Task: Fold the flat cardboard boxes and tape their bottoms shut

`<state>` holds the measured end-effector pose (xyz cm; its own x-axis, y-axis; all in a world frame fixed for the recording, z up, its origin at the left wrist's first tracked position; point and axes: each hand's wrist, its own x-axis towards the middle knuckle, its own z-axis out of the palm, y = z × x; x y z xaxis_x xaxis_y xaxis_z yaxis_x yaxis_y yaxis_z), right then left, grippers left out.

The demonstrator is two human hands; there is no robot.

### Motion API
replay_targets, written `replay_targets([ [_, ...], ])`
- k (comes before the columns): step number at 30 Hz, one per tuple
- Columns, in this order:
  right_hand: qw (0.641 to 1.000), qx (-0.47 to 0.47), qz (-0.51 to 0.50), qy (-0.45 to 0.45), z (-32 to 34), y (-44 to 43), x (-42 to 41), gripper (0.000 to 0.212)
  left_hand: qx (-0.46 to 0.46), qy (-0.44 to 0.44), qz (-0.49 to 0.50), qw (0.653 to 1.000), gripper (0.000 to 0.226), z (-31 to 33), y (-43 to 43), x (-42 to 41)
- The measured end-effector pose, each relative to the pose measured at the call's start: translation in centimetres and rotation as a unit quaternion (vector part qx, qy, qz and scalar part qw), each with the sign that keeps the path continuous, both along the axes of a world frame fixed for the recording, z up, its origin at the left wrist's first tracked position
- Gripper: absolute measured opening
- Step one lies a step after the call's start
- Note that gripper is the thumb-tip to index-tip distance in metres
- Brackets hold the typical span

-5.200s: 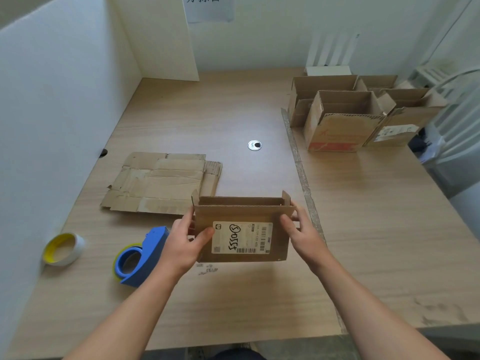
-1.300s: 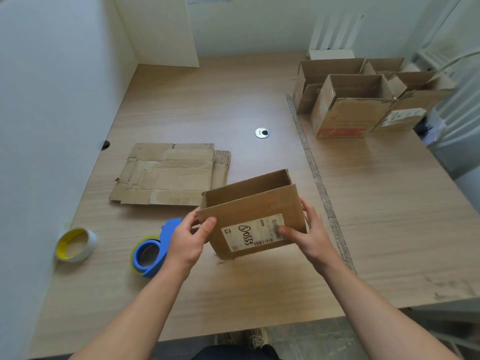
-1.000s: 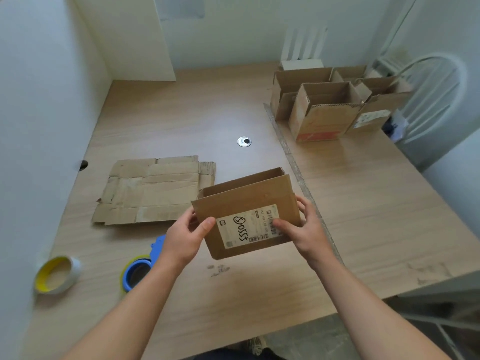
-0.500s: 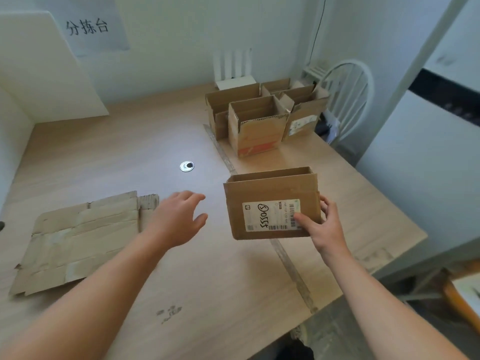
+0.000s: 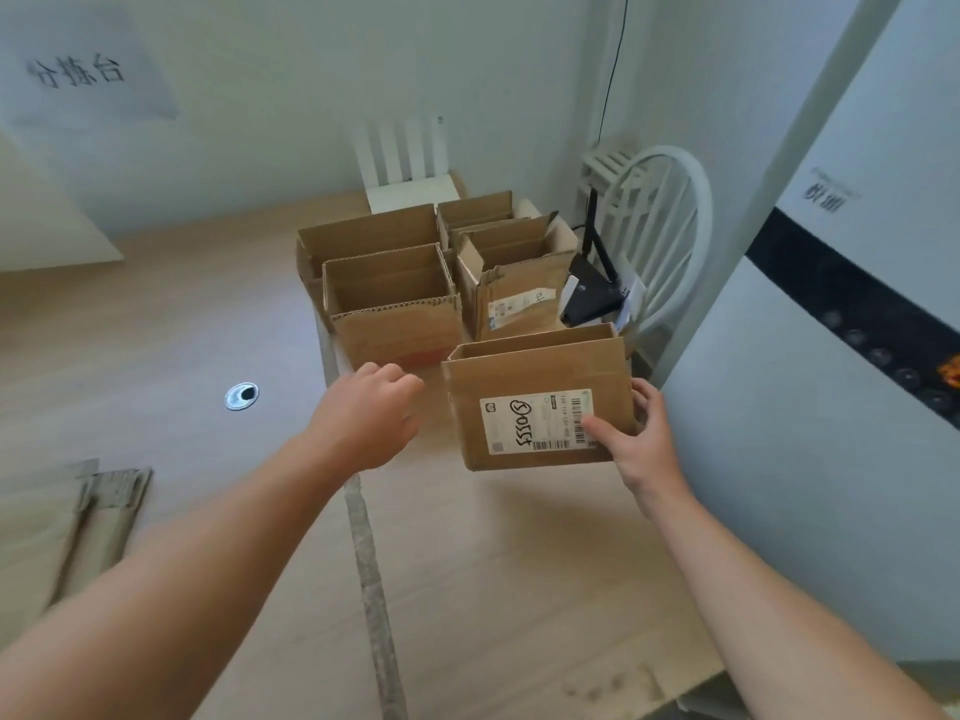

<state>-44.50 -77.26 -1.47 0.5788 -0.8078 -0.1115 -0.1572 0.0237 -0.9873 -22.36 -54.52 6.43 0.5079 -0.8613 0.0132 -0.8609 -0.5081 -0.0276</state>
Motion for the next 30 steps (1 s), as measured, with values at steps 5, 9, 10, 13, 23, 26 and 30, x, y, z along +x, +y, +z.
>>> replay_targets([
  [5,1.000,-0.013,0.016,0.003,0.0,-6.4,1.6,0.069,0.010,-0.007,0.018,1.000,0.025,-0.1,-5.7,-0.3],
  [9,1.000,-0.012,0.018,0.009,-1.6,-9.7,3.1,0.069,0.009,0.018,0.052,0.998,0.028,-1.2,-7.9,0.1],
  [10,1.000,-0.012,0.020,0.013,-2.2,-10.2,3.4,0.069,0.011,0.023,0.058,0.998,0.029,-1.5,-8.2,0.2],
  [13,1.000,-0.006,0.018,0.019,-4.3,-11.6,4.7,0.071,0.001,0.031,0.067,0.997,0.031,-2.4,-9.3,0.9],
  [23,0.999,0.010,0.034,-0.010,-7.7,-14.8,8.0,0.073,-0.022,0.035,0.063,0.997,0.037,-4.2,-12.1,2.5],
  [26,0.997,0.012,0.073,-0.013,-8.2,-15.8,8.4,0.082,-0.045,0.052,0.073,0.995,0.035,-4.4,-12.7,2.8],
  [30,0.995,0.009,0.103,0.007,-8.7,-16.3,8.4,0.091,-0.059,0.068,0.076,0.993,0.035,-4.9,-13.1,2.9],
])
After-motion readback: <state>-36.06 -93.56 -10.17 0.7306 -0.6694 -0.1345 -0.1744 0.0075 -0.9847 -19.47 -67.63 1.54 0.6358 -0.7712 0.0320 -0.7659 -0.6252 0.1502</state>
